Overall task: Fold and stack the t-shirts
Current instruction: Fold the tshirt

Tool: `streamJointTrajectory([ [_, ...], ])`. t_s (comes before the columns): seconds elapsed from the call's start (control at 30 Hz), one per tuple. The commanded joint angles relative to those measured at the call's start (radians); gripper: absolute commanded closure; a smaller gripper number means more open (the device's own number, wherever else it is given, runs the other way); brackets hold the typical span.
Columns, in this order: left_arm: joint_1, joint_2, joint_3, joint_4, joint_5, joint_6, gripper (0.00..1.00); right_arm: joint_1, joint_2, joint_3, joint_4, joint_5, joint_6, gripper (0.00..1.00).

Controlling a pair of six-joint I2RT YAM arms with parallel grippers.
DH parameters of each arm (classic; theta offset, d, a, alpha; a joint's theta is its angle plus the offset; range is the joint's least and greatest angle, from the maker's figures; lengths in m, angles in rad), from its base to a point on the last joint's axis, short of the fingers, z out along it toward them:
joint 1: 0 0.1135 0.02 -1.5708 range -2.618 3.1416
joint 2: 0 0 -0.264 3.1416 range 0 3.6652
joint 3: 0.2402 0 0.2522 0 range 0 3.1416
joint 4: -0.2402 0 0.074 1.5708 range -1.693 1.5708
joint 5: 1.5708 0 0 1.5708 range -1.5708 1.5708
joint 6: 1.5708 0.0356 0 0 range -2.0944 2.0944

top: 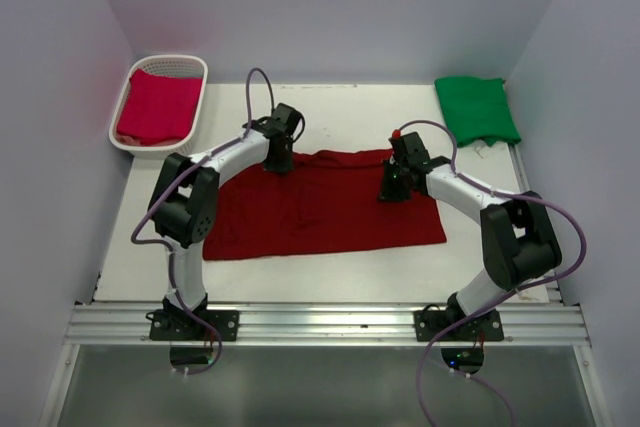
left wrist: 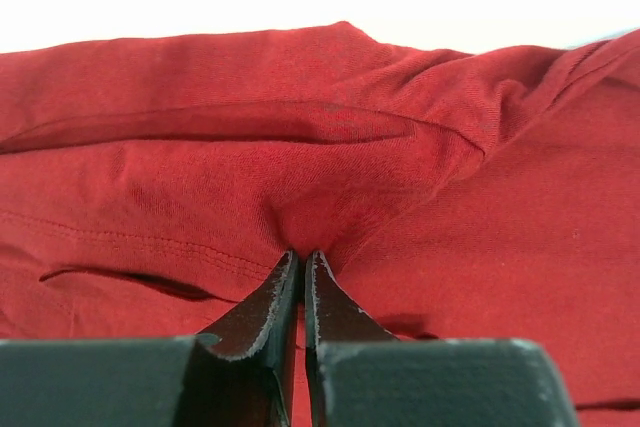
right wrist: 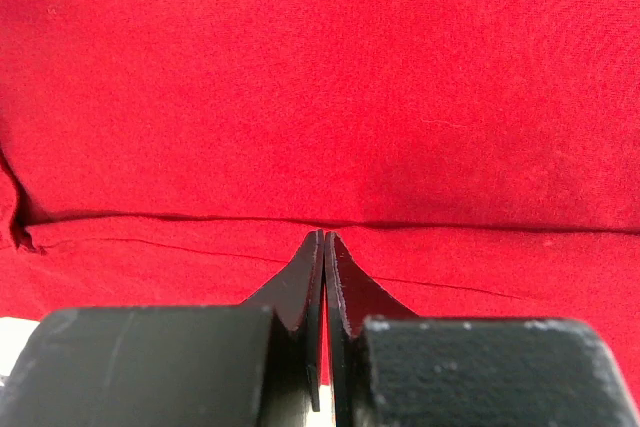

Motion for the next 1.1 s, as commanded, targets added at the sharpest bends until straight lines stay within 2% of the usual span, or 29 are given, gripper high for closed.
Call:
streamJointTrajectory([
  [0.0,0.001,-0.012,0.052,-0.010,-0.021,0.000,0.91,0.000,-0.027,0.007,0.016,0.014,-0.017,1.00],
  [0.07,0.002,-0.007,0.052,-0.007,-0.019,-0.002,0.90,0.001,-0.027,0.005,0.016,0.013,-0.017,1.00],
  [0.17,0.002,0.008,0.048,-0.004,-0.016,-0.002,0.82,0.001,-0.027,0.005,0.016,0.013,-0.017,1.00],
  [0.37,0.004,0.016,0.037,0.007,-0.011,-0.002,0.80,0.001,-0.027,0.005,0.016,0.014,-0.017,1.00],
  [0.87,0.008,0.033,-0.006,0.038,0.047,0.004,0.82,0.001,-0.030,0.001,0.016,0.016,-0.017,1.00],
  [0.97,0.008,0.042,-0.010,0.038,0.052,0.011,0.84,0.001,-0.027,0.001,0.018,0.016,-0.014,1.00],
  [1.07,0.008,0.047,-0.010,0.039,0.052,0.009,0.95,0.001,-0.029,-0.001,0.018,0.017,-0.014,1.00],
])
